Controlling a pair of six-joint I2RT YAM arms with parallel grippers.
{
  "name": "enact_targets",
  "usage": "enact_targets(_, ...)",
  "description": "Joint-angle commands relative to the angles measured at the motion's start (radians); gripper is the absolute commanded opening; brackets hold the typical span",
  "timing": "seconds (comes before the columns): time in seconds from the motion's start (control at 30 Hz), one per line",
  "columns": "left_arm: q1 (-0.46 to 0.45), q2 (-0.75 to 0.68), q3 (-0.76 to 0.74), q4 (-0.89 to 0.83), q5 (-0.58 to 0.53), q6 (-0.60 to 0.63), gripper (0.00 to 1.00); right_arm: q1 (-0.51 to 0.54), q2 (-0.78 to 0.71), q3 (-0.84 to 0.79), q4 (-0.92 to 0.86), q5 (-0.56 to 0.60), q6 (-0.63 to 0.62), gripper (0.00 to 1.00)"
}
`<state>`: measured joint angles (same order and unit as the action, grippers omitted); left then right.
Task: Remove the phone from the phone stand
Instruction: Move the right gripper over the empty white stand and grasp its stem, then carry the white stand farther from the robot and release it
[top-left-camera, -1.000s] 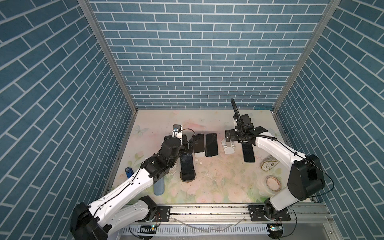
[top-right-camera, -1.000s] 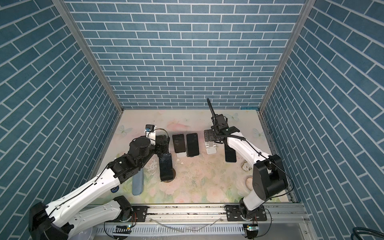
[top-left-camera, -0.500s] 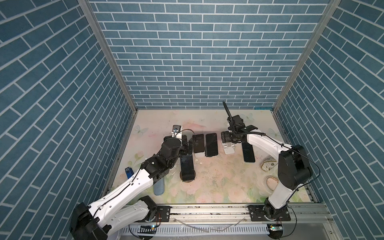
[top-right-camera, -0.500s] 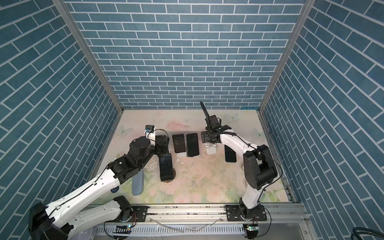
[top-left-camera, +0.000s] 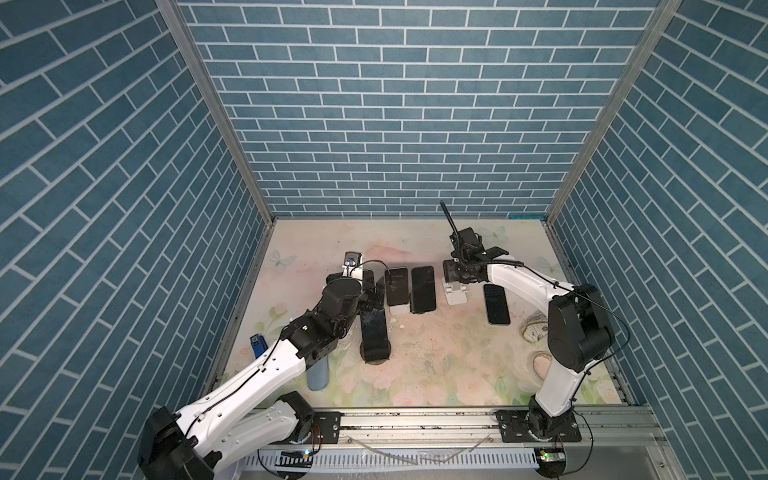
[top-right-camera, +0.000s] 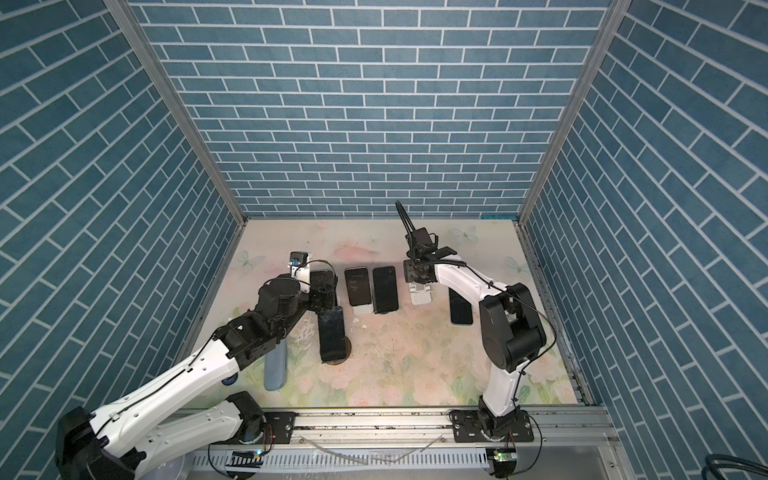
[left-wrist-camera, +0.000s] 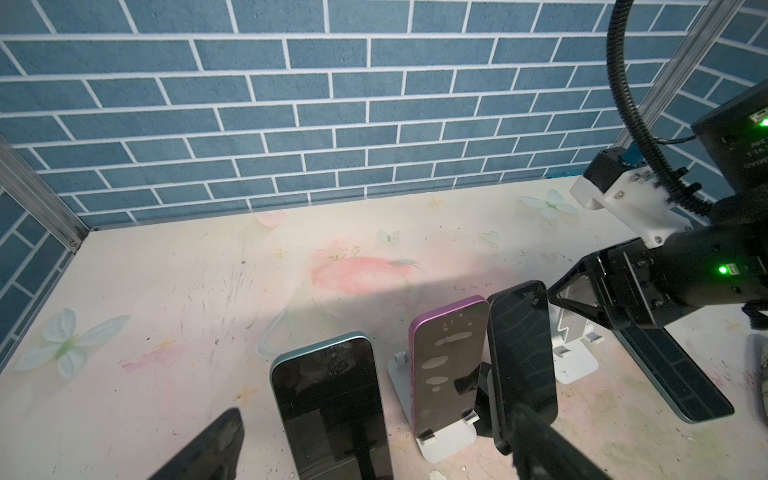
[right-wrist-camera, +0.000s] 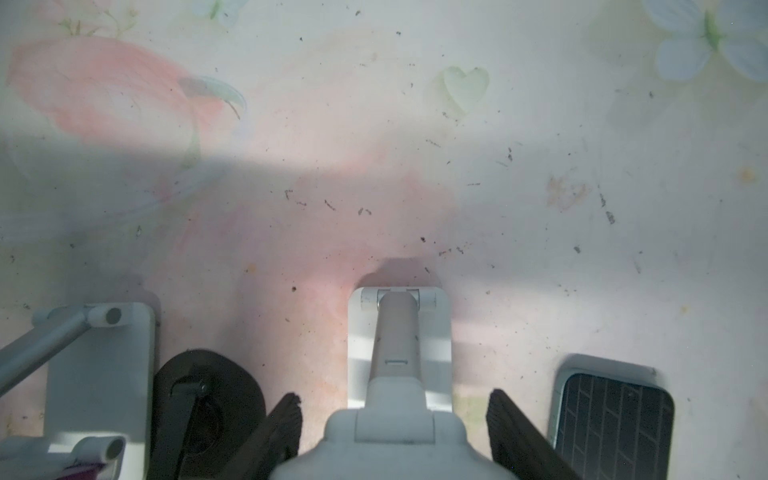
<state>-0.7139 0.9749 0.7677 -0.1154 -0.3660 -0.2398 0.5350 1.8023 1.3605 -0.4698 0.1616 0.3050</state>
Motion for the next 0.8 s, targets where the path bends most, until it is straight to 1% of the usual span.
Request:
enact_targets(0.0,-0.006,-0.012,-0.009,-0.011,-0.010,0.014,1.00,0.002,0.012,0.085,0.031,0.064,-0.069,0.46)
enact_targets(0.2,-0.006,-0.031,-0.001,-0.035,-0.021,0.017,1.00,-0.022,0.055,0.157,0.049,0.117,-0.153,0.46)
enact_targets(0.3,-0.006,-0.042,0.001,-0.042,-0.029,0.017,1.00,-0.053,0.076,0.180,0.057,0.117,-0.164,0.46)
enact_targets(0.5,-0.006,-0.046,0.013,-0.053,-0.039,0.017,1.00,-0.152,0.103,0.177,0.101,0.047,-0.146,0.47)
enact_targets(0.77,-0.006,-0.044,0.019,-0.063,-0.047,0.007,1.00,-0.250,0.108,0.134,0.156,-0.005,-0.180,0.48)
